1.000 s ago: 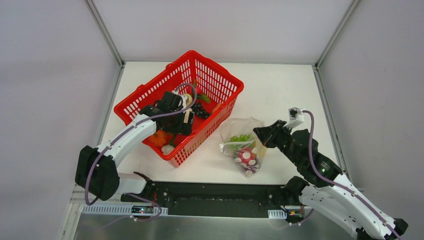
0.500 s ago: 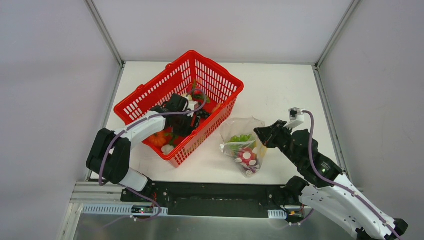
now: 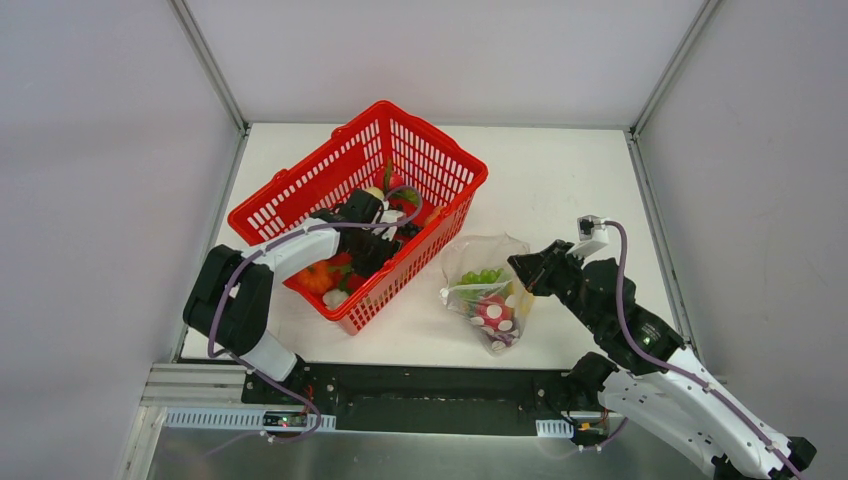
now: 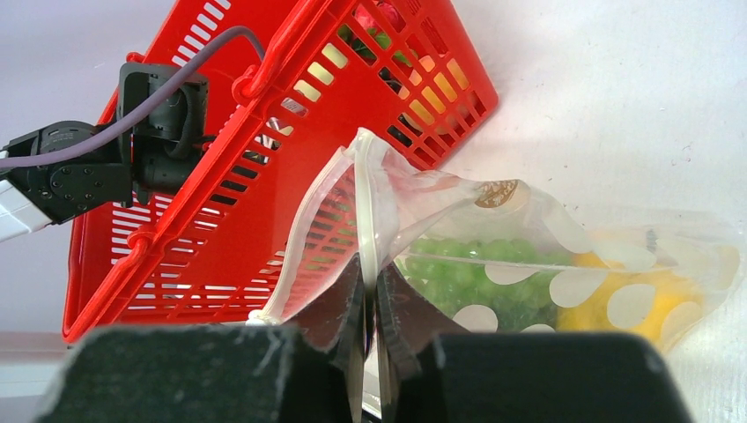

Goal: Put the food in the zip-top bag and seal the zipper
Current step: Pick up the fake vegetable from the bin.

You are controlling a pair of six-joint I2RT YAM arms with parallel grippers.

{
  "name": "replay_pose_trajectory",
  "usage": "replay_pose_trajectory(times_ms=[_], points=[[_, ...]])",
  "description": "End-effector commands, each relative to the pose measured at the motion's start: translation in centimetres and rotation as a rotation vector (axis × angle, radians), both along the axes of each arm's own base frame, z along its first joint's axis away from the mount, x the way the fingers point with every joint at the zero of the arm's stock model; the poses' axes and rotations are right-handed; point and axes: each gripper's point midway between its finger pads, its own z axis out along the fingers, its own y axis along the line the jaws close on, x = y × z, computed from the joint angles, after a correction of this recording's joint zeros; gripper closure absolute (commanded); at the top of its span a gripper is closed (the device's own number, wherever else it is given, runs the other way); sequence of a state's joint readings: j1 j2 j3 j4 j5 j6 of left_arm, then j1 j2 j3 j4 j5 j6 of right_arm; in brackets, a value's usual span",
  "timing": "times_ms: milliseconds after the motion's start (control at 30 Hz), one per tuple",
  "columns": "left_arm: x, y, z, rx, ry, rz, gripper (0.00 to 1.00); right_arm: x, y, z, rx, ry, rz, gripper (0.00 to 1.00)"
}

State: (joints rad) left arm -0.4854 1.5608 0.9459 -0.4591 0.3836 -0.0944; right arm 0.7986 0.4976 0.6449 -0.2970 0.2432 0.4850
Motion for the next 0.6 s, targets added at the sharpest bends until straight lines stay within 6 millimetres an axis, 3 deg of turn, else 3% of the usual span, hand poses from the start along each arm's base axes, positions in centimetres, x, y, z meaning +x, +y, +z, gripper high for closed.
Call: replay_pose_trajectory(times_ms=[0, 33, 200, 400, 567], points=[[-0.1, 0.0, 0.4, 0.027, 0.013, -0.013, 0.59, 0.2, 0.1, 2.6, 0.039, -0.054, -0.003, 0.91], [-0.1, 0.1, 0.4, 0.034, 0.012, -0.008, 0.66, 0.2, 0.1, 2.6, 0.039, -0.054, -0.003, 0.91], [0.2, 0.2, 2.4, 0.012, -0.049, 0.022, 0.85, 0.2, 0.0, 2.6, 0.041, -0.054, -0.007, 0.91], [1.2, 0.1, 7.9, -0.078, -0.223, 0.084, 0.9, 0.3, 0.2, 2.5, 0.042, -0.049, -0.003, 0.91], [1.0, 1.4, 12.1, -0.103, -0.347, 0.15, 0.9, 0.3, 0.3, 2.5, 0.044, -0.05, 0.002, 0.91]])
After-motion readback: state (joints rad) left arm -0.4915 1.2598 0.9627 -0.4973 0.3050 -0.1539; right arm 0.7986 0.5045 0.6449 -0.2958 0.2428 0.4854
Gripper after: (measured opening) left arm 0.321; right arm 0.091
